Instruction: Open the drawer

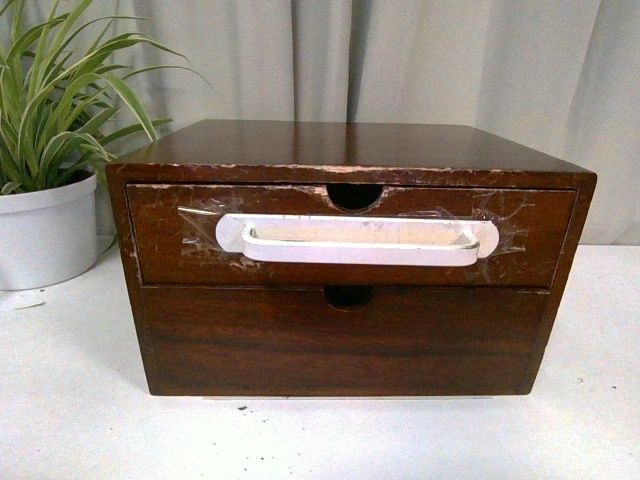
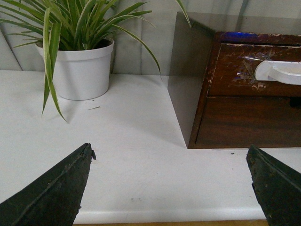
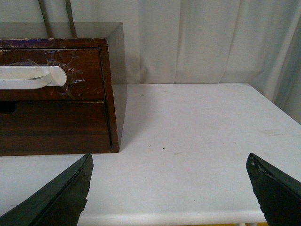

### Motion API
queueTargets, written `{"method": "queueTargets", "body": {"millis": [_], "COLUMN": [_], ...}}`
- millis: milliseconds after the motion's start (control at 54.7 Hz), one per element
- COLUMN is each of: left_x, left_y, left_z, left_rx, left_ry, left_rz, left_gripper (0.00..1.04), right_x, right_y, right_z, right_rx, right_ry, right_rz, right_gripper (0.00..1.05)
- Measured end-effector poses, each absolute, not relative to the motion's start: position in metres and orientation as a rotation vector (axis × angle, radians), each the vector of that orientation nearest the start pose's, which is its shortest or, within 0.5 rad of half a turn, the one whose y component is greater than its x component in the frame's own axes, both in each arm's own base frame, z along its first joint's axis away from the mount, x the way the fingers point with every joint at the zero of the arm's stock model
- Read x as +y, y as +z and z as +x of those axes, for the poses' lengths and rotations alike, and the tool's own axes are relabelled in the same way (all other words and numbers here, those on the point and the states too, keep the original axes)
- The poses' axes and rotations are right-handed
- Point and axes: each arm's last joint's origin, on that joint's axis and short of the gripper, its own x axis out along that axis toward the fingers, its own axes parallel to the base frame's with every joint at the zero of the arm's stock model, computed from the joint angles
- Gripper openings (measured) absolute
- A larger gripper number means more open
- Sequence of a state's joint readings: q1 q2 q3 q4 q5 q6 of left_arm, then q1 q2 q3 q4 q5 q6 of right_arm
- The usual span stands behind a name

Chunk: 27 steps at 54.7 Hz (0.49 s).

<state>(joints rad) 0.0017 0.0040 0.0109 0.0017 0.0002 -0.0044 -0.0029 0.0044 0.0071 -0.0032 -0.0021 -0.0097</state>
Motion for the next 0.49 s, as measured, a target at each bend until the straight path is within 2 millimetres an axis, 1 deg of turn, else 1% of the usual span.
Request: {"method": "queueTargets", "body": {"millis": [494], "left_x": [0.0002], "left_y": [0.1671], "left_z": [0.0973], "left_rx": [-0.009], "left_ry": [0.002], "left_rz": [-0.004], "left_gripper": [0.98], "right_x": [-0.0002], "right_y": [0.1653], "right_z": [0.0975], "right_rx": [0.001], "right_ry": [-0.001], "right_rz": [-0.010], "right_gripper": [0.96]}}
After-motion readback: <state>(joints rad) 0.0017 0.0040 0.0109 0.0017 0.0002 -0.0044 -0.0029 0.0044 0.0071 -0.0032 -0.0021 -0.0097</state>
